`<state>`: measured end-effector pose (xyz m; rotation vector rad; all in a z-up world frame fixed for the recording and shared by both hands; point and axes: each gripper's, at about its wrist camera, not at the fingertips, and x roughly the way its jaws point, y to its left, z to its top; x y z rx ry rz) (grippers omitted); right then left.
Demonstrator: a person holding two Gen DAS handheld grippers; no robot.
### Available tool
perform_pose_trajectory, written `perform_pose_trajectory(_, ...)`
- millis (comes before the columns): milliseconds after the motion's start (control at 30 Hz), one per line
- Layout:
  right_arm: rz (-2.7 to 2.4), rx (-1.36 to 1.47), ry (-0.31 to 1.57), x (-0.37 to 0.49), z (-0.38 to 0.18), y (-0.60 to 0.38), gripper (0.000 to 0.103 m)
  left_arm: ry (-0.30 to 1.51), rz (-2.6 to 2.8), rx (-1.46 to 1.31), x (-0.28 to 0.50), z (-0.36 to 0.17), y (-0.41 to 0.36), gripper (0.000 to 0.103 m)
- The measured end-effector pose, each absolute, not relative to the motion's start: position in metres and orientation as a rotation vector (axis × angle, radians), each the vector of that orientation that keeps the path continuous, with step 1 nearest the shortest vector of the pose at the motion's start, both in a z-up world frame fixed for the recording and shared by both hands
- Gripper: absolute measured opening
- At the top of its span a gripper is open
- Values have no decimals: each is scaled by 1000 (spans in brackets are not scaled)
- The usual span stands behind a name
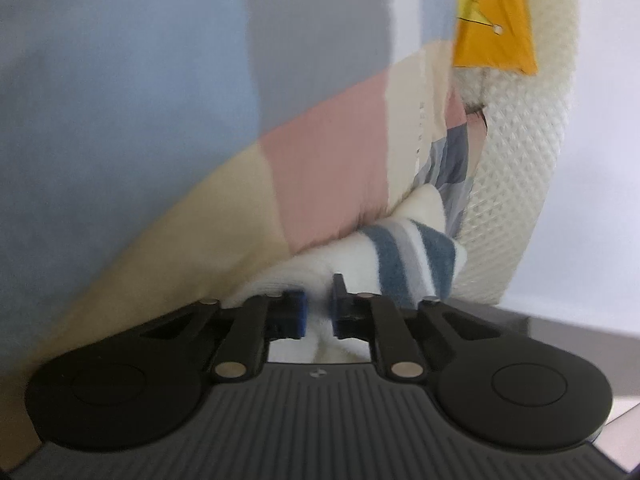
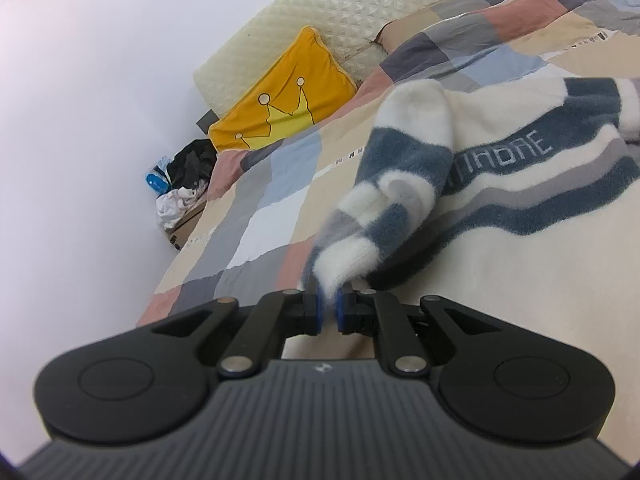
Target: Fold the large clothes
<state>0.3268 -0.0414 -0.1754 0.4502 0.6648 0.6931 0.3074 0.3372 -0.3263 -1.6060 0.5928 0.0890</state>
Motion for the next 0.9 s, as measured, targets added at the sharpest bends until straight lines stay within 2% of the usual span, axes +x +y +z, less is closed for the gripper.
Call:
perform_pose_trajectory(400,766,333,668,314,-177,-22,10,234,108,-1130,276,-201,366,9)
perform_pose_trajectory(533,790,243,660,306,-178,-4,10,173,97,-960,263,-170,362,9)
perform_pose_trajectory(667,804,199,679,305,-183,9,10,234,126,-973,267,-184,363,10)
perform_pose_trajectory(900,800,153,777,313,-203,21,10,339,200,-1306,254,-261,401,11)
